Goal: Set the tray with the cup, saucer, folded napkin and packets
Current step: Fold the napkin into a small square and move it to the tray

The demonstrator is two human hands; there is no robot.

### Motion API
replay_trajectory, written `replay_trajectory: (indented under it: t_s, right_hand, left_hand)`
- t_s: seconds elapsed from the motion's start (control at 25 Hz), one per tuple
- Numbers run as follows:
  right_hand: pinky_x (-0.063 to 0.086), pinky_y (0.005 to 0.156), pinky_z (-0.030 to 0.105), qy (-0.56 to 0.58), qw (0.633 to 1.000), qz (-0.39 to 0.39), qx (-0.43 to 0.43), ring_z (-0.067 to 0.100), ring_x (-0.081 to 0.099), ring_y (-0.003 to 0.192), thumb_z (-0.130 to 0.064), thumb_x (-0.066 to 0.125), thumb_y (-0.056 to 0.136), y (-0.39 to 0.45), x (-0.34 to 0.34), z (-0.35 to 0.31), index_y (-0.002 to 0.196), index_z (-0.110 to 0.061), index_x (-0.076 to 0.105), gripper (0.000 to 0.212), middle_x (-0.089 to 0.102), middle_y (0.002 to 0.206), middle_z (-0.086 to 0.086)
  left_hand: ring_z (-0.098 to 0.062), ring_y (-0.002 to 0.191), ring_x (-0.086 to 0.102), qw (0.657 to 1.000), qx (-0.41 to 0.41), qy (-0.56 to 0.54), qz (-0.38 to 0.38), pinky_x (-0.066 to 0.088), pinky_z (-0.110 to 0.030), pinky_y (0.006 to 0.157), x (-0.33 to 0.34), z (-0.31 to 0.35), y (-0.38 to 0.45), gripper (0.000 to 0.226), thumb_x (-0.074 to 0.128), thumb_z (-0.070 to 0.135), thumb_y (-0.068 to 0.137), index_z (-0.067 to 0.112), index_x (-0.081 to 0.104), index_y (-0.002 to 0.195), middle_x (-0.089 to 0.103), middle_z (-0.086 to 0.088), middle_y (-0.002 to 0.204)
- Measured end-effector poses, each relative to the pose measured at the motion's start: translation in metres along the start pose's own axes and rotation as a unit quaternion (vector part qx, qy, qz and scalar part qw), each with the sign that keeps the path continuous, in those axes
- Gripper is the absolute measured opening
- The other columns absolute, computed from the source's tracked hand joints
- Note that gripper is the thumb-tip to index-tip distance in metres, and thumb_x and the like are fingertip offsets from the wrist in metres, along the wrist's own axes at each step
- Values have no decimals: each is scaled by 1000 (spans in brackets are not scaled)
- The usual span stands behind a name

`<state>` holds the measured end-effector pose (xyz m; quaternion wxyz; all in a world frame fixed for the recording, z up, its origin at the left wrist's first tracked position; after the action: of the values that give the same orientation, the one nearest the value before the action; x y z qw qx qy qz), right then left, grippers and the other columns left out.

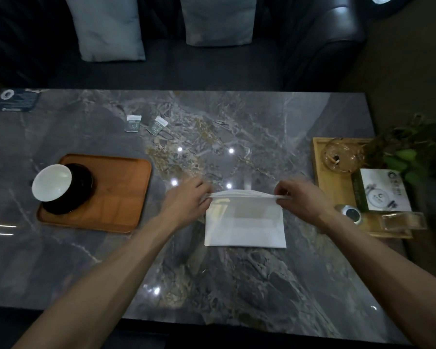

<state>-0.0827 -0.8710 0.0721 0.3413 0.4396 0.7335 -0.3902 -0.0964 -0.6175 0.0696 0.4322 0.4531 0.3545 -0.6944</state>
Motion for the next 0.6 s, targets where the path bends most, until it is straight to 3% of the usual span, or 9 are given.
replay_trajectory:
  t_s: [0.32,0.6]
  right_hand:
    - [40,67,29,-3,1000,-12,-8,15,59,86,-26,64,84,-37,28,8,92,-27,66,8,66,94,-7]
    - [38,71,27,-30,999,-39,-12,16,56,96,-27,66,82,-60,63,15,97,-27,66,14,64,104,-7]
  left_hand:
    - [-24,88,57,1000,12,-5,18,51,-42,62,17,15,-44,12,66,23,86,15,66,94,63,-3,96]
    - [-23,85,56,999,18,-2,-40,49,-36,56,53,9,-64,17,74,24,78,19,62,89,61,-1,93]
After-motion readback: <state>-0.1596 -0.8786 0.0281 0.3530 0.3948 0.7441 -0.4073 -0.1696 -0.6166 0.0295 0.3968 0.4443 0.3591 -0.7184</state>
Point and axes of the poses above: each hand's wrist, its own y-axis towards the middle knuckle, its own x-axis out of the palm, z = x × y, the point moved 8 cm from there along y, towards the middle knuckle
